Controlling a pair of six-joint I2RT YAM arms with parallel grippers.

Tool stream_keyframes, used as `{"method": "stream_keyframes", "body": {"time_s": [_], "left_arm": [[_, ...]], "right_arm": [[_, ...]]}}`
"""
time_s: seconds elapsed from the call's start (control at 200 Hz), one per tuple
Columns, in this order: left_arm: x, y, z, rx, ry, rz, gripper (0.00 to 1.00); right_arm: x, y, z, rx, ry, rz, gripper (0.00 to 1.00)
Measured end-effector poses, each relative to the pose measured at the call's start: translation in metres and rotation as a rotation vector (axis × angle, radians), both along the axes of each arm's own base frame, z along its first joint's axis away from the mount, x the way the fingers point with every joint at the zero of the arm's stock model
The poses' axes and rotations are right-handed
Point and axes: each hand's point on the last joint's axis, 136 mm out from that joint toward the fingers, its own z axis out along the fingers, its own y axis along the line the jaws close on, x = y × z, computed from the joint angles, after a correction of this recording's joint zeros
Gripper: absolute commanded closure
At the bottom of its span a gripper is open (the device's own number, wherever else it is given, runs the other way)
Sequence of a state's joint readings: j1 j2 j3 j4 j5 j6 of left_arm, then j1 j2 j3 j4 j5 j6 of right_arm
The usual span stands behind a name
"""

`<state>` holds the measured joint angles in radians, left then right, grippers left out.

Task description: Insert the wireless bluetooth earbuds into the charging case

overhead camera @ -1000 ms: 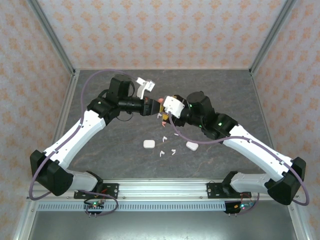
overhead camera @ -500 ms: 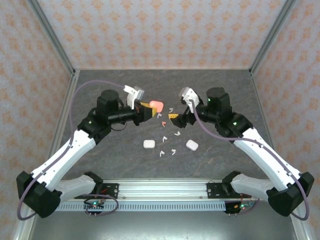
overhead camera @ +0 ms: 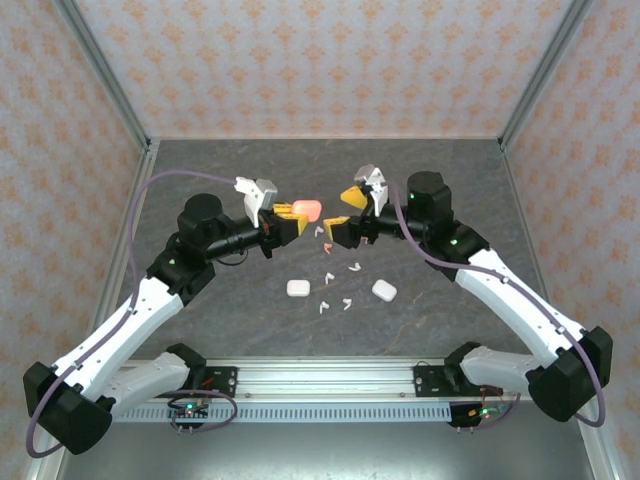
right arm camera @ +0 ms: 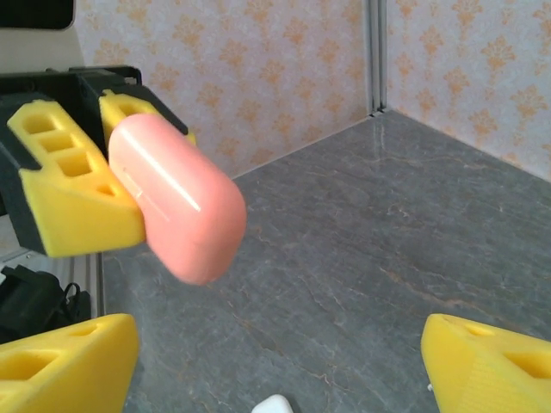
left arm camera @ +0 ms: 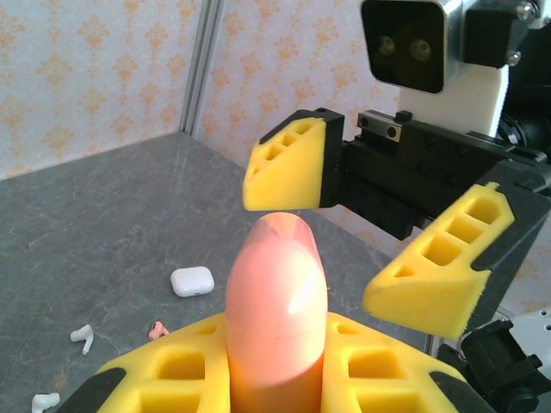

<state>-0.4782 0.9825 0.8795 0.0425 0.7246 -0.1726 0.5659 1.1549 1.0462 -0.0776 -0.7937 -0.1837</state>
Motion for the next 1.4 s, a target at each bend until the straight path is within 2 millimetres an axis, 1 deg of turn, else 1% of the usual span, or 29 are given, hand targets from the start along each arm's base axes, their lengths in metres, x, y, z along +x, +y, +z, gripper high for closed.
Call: {"method": "stream_keyframes", "body": {"time_s": [0.29, 0.4, 0.56, 0.706, 0.791, 0.926, 1.021, 1.146, 1.321, 1.356, 1.401], "left_arm": [[-0.002, -0.002, 0.000, 0.008, -0.017, -0.015, 1.00], [-0.003, -0.003, 0.000, 0.014, -0.025, -0.019, 1.00], [-0.001, -0.002, -0.001, 0.025, -0.038, -0.011, 1.00], [-0.002, -0.002, -0.003, 0.038, -0.055, -0.017, 1.00], [-0.006, -0.007, -0.004, 0.049, -0.072, -0.038, 1.00], [-0.013, -0.013, -0.009, 0.066, -0.107, -0.069, 1.00], [-0.015, -0.012, -0.012, 0.079, -0.132, -0.067, 1.00], [-0.017, -0.005, -0.018, 0.097, -0.170, -0.042, 1.00], [-0.021, 0.002, -0.023, 0.117, -0.211, -0.016, 1.00], [-0.021, 0.004, -0.024, 0.117, -0.215, -0.009, 1.00], [-0.024, 0.005, -0.025, 0.117, -0.222, -0.007, 1.00]], "right_arm": [[0.009, 0.005, 0.018, 0.024, -0.022, -0.007, 0.21], [0.016, 0.009, 0.019, 0.021, -0.019, -0.011, 0.22], [0.019, 0.011, 0.021, 0.020, -0.018, -0.011, 0.22], [0.024, 0.010, 0.028, 0.024, -0.032, -0.029, 0.22], [0.028, 0.010, 0.032, 0.026, -0.040, -0.044, 0.23], [0.034, 0.012, 0.029, 0.013, -0.025, -0.055, 0.23], [0.035, 0.010, 0.026, 0.004, -0.010, -0.065, 0.23], [0.032, 0.004, 0.030, 0.013, 0.009, -0.085, 0.23], [0.029, -0.024, 0.049, 0.050, 0.022, -0.172, 0.27], [0.031, -0.029, 0.050, 0.052, 0.033, -0.192, 0.27], [0.037, -0.034, 0.045, 0.047, 0.057, -0.226, 0.28]]}}
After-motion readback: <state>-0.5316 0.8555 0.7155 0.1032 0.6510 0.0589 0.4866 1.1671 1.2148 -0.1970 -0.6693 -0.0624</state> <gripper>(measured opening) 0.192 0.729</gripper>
